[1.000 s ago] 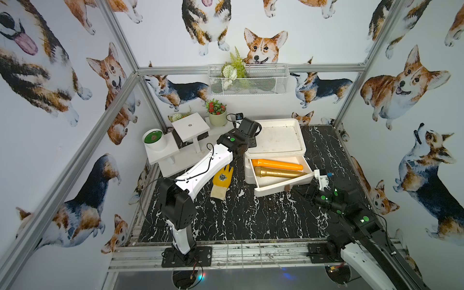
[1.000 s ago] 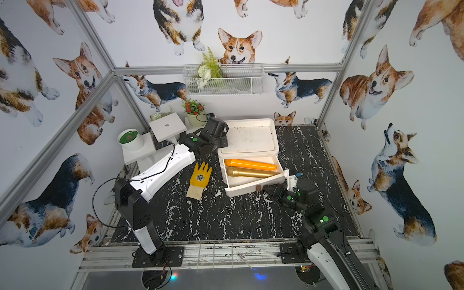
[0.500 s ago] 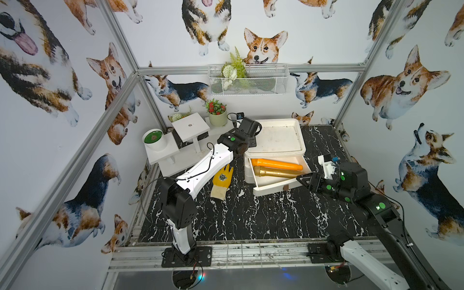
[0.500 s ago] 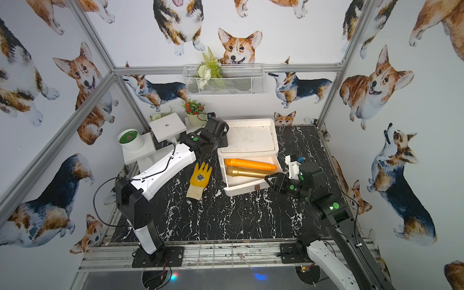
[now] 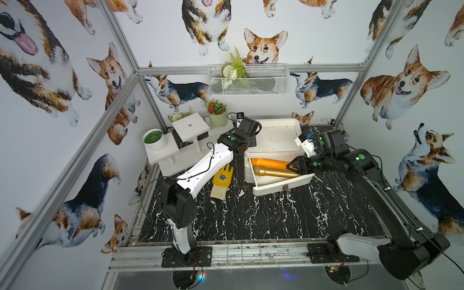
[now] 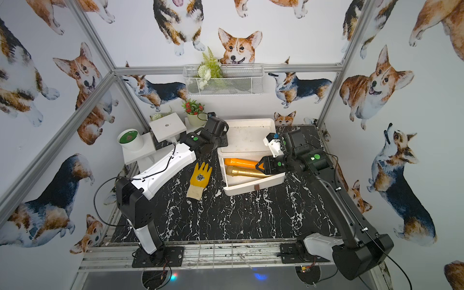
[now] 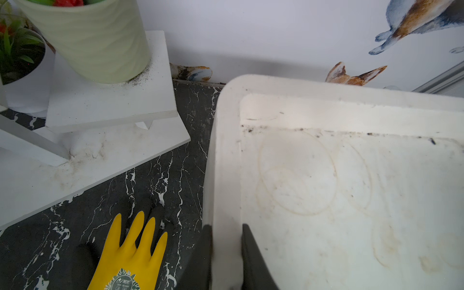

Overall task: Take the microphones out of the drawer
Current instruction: Pick up the microphone from the drawer.

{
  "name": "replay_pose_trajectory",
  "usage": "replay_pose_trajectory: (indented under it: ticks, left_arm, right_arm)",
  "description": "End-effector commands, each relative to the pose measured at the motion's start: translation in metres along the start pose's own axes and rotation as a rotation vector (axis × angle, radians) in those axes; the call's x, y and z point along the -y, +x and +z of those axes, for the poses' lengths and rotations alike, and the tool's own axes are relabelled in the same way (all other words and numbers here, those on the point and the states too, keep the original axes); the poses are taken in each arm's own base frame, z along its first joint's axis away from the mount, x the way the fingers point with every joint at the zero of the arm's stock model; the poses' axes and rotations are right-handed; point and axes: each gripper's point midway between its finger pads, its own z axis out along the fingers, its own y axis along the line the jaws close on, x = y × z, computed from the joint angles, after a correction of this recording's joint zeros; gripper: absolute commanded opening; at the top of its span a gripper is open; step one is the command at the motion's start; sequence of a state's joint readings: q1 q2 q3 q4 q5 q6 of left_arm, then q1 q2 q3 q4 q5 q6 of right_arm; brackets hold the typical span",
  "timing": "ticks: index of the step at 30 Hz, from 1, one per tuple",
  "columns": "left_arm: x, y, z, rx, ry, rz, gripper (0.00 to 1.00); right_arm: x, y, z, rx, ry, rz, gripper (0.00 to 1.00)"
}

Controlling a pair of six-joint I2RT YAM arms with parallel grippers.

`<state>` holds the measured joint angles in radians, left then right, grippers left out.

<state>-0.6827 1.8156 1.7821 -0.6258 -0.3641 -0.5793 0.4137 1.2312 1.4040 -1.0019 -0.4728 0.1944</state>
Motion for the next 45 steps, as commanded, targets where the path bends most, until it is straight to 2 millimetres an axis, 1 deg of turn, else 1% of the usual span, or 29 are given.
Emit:
replay_pose_trajectory:
  ticks: [1,7,10,16,23,28,38,42,45]
  left_arm:
    - [0.013,0.024,0.007,-0.114,0.081,-0.026,0.00]
    - [0.011,0.022,0.005,-0.109,0.076,-0.017,0.00]
    - [0.012,0.022,0.004,-0.114,0.081,-0.014,0.00]
    - [0.011,0.022,0.002,-0.115,0.082,-0.015,0.00]
    - [0.011,0.023,0.002,-0.117,0.084,-0.019,0.00]
    - [0.012,0.023,0.000,-0.117,0.090,-0.021,0.00]
    - [0.011,0.025,0.000,-0.117,0.096,-0.031,0.00]
    - [0.011,0.024,-0.001,-0.113,0.096,-0.031,0.00]
    - [0.009,0.023,-0.002,-0.109,0.092,-0.030,0.00]
  right_arm:
    - [-0.006,0.007,0.011,-0.089,0.010,-0.146,0.48]
    - [-0.016,0.012,0.040,-0.184,0.047,-0.289,0.48]
    - [-0.012,0.010,0.053,-0.225,0.097,-0.361,0.49]
    - [-0.007,0.007,0.069,-0.298,0.174,-0.510,0.49]
    - [-0.009,0.007,0.088,-0.313,0.226,-0.681,0.52]
    - [-0.008,0.010,0.100,-0.341,0.226,-0.714,0.54]
    - [0.003,0.017,0.122,-0.401,0.246,-0.749,0.55]
    - [0.003,0.022,0.127,-0.408,0.247,-0.794,0.51]
    - [0.001,0.028,0.130,-0.411,0.229,-0.822,0.44]
